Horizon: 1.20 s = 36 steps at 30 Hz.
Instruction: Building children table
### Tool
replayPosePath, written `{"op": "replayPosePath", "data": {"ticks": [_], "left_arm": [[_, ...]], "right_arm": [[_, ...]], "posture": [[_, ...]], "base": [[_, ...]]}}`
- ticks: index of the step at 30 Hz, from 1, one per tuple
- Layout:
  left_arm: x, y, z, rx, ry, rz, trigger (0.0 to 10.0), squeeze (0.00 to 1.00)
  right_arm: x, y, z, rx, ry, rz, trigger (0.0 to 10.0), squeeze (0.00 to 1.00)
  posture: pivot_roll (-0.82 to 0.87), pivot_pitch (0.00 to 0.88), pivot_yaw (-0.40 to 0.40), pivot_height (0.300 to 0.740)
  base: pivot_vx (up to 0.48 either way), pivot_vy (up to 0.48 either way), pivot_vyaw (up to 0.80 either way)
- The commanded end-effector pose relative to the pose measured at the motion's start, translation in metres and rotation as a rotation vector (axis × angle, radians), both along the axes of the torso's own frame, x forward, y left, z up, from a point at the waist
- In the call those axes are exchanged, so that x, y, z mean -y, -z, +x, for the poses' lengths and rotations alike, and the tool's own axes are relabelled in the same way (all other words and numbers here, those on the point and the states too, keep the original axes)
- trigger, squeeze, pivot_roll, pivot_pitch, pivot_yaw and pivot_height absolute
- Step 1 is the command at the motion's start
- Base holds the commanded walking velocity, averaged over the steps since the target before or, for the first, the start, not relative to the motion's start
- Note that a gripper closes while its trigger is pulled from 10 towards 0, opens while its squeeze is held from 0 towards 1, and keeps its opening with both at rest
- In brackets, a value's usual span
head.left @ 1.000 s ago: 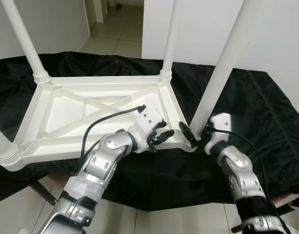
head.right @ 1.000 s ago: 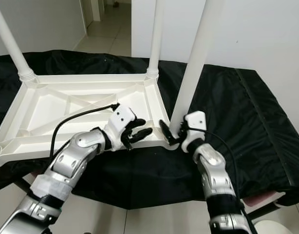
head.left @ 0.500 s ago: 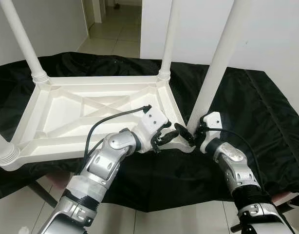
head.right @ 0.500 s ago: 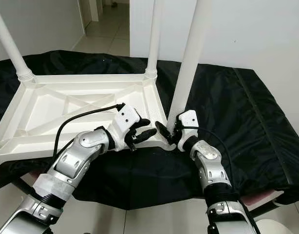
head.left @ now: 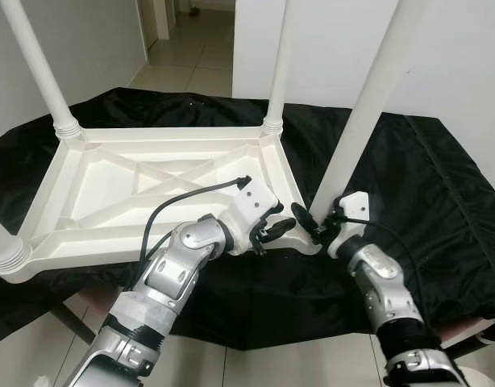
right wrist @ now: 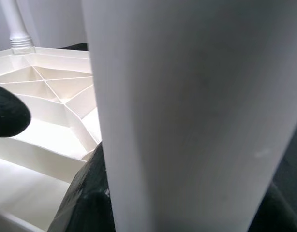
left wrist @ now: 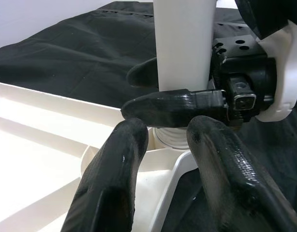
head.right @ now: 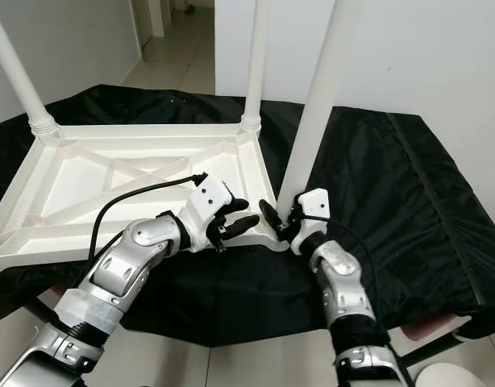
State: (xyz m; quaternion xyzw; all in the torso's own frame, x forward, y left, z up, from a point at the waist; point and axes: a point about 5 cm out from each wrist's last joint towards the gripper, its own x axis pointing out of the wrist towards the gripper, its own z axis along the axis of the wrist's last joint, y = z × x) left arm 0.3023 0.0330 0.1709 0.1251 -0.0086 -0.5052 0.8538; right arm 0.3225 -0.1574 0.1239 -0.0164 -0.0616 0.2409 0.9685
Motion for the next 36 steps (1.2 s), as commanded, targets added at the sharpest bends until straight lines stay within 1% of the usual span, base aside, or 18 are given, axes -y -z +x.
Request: {"op": "replayPosePath", "data": {"ticks": [1,9,11,12,13,14,15,20,21,22,23,25,26,31,33,34,35,36], "left_arm": [[-0.002,0.005,-0.001,-0.016,0.004,0.01,10.0,0.0],[-0.012,0.011,-0.002,-0.03,-0.035,0.017,10.0,0.0],[-0.015,0.013,-0.002,-0.039,-0.052,0.014,10.0,0.0],[-0.015,0.013,-0.002,-0.039,-0.052,0.014,10.0,0.0],[-0.016,0.013,-0.002,-0.042,-0.057,0.012,10.0,0.0],[-0.018,0.014,-0.002,-0.047,-0.063,0.01,10.0,0.0],[-0.018,0.014,-0.002,-0.047,-0.063,0.01,10.0,0.0],[-0.022,0.015,-0.001,-0.052,-0.089,0.006,10.0,0.0],[-0.022,0.015,-0.001,-0.052,-0.089,0.006,10.0,0.0],[-0.023,0.015,0.0,-0.053,-0.097,0.003,10.0,0.0],[-0.023,0.015,0.001,-0.054,-0.105,-0.001,10.0,0.0],[-0.024,0.015,0.001,-0.056,-0.112,-0.006,10.0,0.0],[-0.024,0.015,0.0,-0.061,-0.121,-0.015,10.0,0.0],[-0.024,0.017,-0.002,-0.067,-0.125,-0.015,10.0,0.0],[-0.025,0.018,-0.002,-0.063,-0.132,-0.009,10.0,0.0],[-0.025,0.018,-0.002,-0.063,-0.132,-0.009,10.0,0.0],[-0.024,0.016,0.0,-0.063,-0.15,-0.018,10.0,0.0],[-0.024,0.016,0.0,-0.063,-0.15,-0.018,10.0,0.0]], "right_arm": [[-0.005,0.015,-0.005,-0.069,0.023,-0.011,10.0,0.0],[-0.018,0.011,-0.013,-0.042,0.148,0.003,10.0,0.0],[-0.021,0.011,-0.017,-0.051,0.248,0.035,10.0,0.0],[-0.021,0.011,-0.017,-0.051,0.248,0.035,10.0,0.0],[-0.021,0.01,-0.018,-0.056,0.286,0.05,10.0,0.0],[-0.022,0.01,-0.021,-0.064,0.365,0.064,10.0,0.0],[-0.022,0.01,-0.021,-0.064,0.365,0.064,10.0,0.0],[-0.018,0.011,-0.027,-0.081,0.629,0.124,10.0,0.0],[-0.018,0.011,-0.027,-0.081,0.629,0.124,10.0,0.0],[-0.018,0.011,-0.028,-0.089,0.682,0.143,10.0,0.0],[-0.019,0.011,-0.029,-0.093,0.704,0.153,10.0,0.0],[-0.023,0.011,-0.03,-0.096,0.69,0.167,10.0,0.0],[-0.03,0.008,-0.032,-0.095,0.625,0.209,10.0,0.0],[-0.028,0.006,-0.035,-0.069,0.628,0.186,10.0,0.0],[-0.029,0.005,-0.035,-0.067,0.608,0.226,10.0,0.0],[-0.029,0.005,-0.035,-0.067,0.608,0.226,10.0,0.0],[-0.03,0.0,-0.035,-0.043,0.581,0.237,10.0,1.0],[-0.03,0.0,-0.035,-0.043,0.581,0.237,10.0,1.0]], "posture": [[0.0,0.0,0.009,0.74],[0.01,0.0,0.004,0.74],[0.01,0.0,0.002,0.74],[0.01,0.0,0.002,0.74],[0.01,0.0,0.002,0.74],[0.01,0.0,0.001,0.74],[0.01,0.0,0.001,0.74],[0.01,0.0,-0.008,0.74],[0.01,0.0,-0.008,0.74],[0.01,0.0,-0.012,0.74],[0.01,0.0,-0.015,0.74],[0.01,0.0,-0.017,0.74],[0.01,0.0,-0.018,0.74],[0.02,0.0,-0.02,0.74],[0.02,0.0,-0.015,0.74],[0.02,0.0,-0.015,0.74],[0.02,0.0,-0.012,0.74],[0.02,0.0,-0.012,0.74]], "base": [[0.0,0.0,0.0],[0.0,0.0,0.0],[0.0,0.0,0.0],[0.0,0.0,0.0],[0.0,0.0,0.0],[0.0,0.0,0.0],[0.0,0.0,0.0],[0.0,0.0,0.0],[0.0,0.0,0.0],[0.0,0.0,0.0],[0.0,0.0,0.0],[0.0,0.0,0.0],[0.0,0.0,0.0],[0.0,0.0,0.0],[0.0,0.0,0.0],[0.0,0.0,0.0],[0.0,0.0,0.0],[0.0,0.0,0.0]]}}
